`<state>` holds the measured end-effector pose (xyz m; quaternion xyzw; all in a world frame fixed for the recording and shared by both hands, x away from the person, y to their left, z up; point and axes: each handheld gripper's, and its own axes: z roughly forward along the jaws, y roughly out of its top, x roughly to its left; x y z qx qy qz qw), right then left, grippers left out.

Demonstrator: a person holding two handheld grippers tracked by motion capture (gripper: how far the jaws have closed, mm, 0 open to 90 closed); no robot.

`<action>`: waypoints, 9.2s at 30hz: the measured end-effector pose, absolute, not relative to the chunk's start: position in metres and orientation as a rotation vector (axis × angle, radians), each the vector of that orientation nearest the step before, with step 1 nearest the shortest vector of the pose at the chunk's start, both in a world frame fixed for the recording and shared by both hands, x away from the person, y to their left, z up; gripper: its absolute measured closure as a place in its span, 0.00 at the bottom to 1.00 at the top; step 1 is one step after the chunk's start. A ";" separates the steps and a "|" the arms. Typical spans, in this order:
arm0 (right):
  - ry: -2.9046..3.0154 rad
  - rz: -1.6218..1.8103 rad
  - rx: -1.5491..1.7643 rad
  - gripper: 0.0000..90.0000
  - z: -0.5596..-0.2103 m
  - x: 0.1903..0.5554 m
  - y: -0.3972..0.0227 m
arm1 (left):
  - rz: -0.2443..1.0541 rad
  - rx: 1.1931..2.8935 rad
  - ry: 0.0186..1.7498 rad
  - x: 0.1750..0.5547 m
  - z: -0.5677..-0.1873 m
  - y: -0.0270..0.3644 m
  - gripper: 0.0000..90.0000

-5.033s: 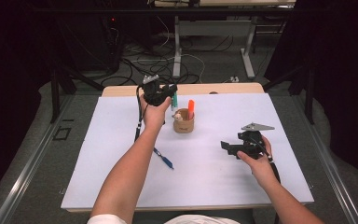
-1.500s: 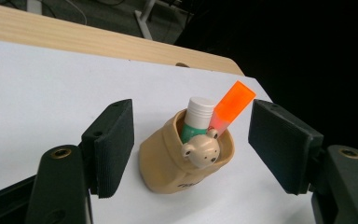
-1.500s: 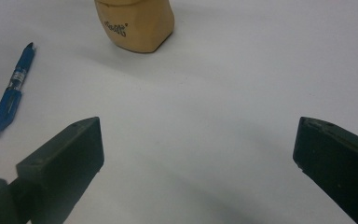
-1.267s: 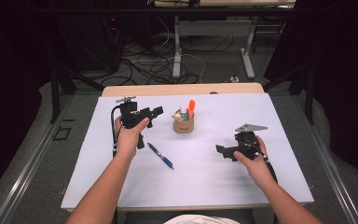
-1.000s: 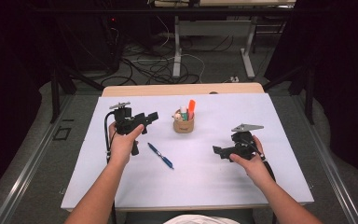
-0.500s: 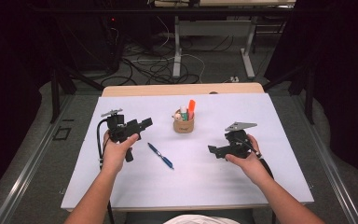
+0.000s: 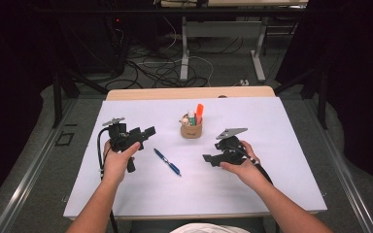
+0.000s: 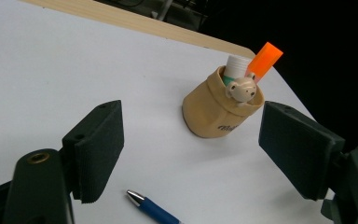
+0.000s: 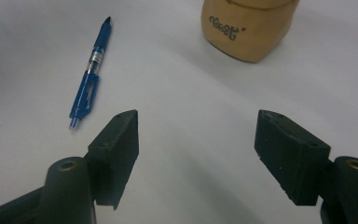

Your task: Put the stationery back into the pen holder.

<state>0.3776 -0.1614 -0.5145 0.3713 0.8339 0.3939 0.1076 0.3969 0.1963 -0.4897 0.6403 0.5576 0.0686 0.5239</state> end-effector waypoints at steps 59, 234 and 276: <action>2.640 0.999 1.068 0.73 -0.551 0.366 -0.036 | 0.134 1.541 1.403 0.401 -0.502 0.203 0.27; 2.294 1.327 0.992 0.55 -0.523 0.341 -0.047 | -0.212 1.326 1.464 0.396 -0.483 0.188 0.89; 2.374 1.177 1.019 0.21 -0.518 0.356 -0.122 | 0.230 1.442 1.200 0.385 -0.464 0.158 0.88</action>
